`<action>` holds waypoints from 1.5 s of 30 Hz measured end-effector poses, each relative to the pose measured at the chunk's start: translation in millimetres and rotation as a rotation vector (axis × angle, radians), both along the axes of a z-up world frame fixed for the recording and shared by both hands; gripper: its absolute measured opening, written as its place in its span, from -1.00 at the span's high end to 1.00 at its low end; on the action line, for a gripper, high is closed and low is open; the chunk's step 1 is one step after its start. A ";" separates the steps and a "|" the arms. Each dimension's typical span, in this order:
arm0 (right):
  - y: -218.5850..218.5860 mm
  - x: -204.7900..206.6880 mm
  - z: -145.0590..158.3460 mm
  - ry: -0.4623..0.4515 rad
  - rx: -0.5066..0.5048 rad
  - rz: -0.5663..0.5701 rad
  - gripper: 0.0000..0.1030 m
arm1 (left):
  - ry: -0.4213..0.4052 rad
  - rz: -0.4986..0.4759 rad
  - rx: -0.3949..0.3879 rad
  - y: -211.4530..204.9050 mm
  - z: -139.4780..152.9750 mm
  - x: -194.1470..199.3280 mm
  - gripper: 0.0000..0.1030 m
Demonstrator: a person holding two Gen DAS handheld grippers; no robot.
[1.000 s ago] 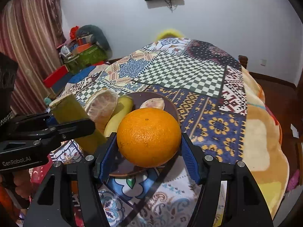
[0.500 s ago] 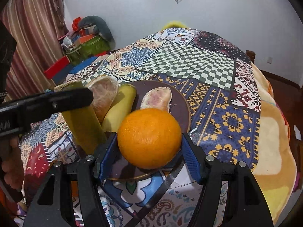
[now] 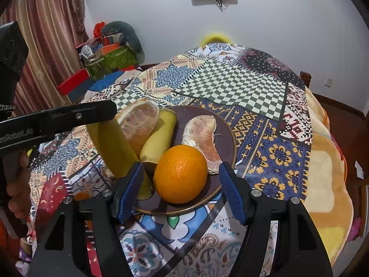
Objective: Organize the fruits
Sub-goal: 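Lower the cylinder upright onto the plate with the left gripper while the right lowers the orange beside it, then grasp a small mandarin with the right gripper while the left grasps the other mandarin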
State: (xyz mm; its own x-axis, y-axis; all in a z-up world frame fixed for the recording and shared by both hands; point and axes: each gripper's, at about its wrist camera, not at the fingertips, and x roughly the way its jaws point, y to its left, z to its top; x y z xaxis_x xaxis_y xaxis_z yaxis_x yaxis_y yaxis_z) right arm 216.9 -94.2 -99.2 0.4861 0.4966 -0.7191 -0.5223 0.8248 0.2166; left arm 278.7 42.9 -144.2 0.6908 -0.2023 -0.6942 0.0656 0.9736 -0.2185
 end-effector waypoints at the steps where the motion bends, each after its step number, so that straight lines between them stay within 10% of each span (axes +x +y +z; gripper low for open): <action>1: -1.3 -2.9 4.3 -0.008 0.002 -0.003 -0.24 | -0.009 0.000 0.003 -0.1 3.7 -2.0 0.27; 17: 4.5 -41.5 29.7 -0.051 -0.004 0.004 -0.25 | -0.070 0.052 0.059 13.1 30.0 -63.9 -0.14; 39: 50.2 -71.9 -16.2 0.092 -0.060 0.095 -0.25 | 0.121 0.087 0.046 42.9 -45.9 -122.5 -0.14; 45: 63.1 -72.7 -26.2 0.122 -0.076 0.122 0.13 | 0.138 0.077 0.025 46.5 -57.2 -124.6 -0.14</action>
